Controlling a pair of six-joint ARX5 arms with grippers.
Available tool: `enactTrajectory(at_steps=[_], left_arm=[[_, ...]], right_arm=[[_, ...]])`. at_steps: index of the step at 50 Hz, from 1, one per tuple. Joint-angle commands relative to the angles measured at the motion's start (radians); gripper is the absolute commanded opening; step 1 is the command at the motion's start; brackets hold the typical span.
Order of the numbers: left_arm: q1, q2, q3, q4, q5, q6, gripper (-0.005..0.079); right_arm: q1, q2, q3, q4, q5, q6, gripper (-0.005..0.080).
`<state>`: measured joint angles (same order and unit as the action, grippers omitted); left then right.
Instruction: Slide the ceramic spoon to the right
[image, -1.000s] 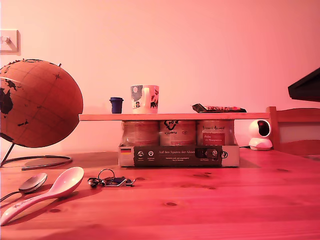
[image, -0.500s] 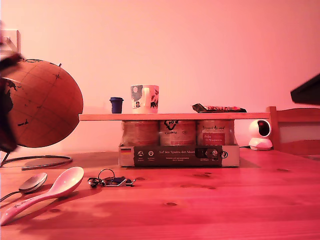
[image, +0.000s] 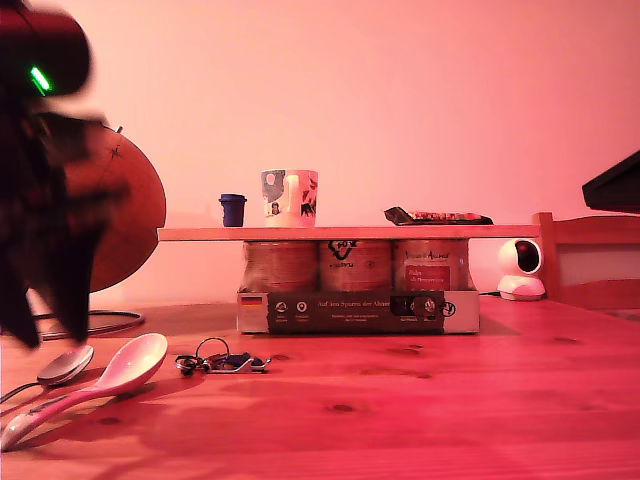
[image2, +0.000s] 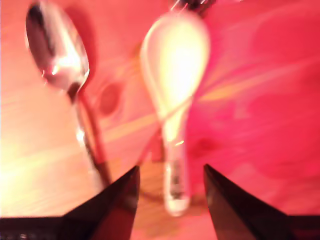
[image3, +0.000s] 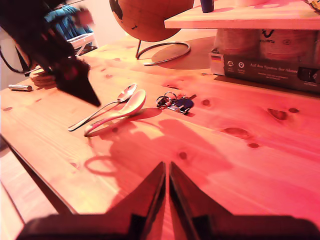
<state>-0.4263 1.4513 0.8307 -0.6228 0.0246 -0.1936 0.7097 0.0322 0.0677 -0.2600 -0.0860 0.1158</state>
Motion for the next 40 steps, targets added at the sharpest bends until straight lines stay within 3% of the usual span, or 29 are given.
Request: enactTrajectory(at_steps=[1, 32, 40], left_arm=[[-0.004, 0.035, 0.021, 0.002, -0.007, 0.011, 0.0365], [-0.035, 0.193, 0.043, 0.071, -0.007, 0.007, 0.0352], [-0.045, 0.197, 0.043, 0.074, -0.007, 0.007, 0.0238]], right_arm=[[0.005, 0.009, 0.013, 0.006, 0.009, -0.015, -0.0012], [0.005, 0.009, 0.013, 0.008, 0.018, -0.019, -0.0012], [0.005, 0.009, 0.013, 0.008, 0.018, -0.019, -0.0012]])
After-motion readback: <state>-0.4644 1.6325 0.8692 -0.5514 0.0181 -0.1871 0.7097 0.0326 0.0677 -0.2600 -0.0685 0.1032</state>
